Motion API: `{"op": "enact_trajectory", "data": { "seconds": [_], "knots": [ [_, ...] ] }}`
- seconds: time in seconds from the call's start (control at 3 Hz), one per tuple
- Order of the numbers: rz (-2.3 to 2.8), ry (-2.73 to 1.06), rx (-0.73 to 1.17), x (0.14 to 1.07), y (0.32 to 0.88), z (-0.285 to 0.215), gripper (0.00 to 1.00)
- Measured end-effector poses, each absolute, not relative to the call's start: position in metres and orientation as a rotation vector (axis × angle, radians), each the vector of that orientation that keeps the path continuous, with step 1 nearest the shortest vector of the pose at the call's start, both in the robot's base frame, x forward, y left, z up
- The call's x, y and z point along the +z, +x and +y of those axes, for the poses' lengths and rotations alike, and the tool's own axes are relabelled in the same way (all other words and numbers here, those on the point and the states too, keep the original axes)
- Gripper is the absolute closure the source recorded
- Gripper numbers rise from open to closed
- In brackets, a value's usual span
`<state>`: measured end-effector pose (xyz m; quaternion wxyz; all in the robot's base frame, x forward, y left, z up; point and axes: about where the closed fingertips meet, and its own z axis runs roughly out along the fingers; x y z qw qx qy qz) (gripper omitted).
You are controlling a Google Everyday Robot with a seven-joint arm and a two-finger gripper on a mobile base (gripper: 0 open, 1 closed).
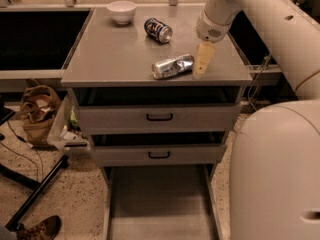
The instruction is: Place redbull can into bottom drawer
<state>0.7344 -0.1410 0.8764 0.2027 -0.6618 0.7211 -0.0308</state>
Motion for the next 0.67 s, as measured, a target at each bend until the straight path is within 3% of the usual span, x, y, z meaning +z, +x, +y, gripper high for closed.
{"op": "enact_trajectory", "data": {
  "seconds": [0.67],
  "knots": [
    [2.017,-1.904,-0.050,0.852,0.757,-0.125,0.00]
  ]
}}
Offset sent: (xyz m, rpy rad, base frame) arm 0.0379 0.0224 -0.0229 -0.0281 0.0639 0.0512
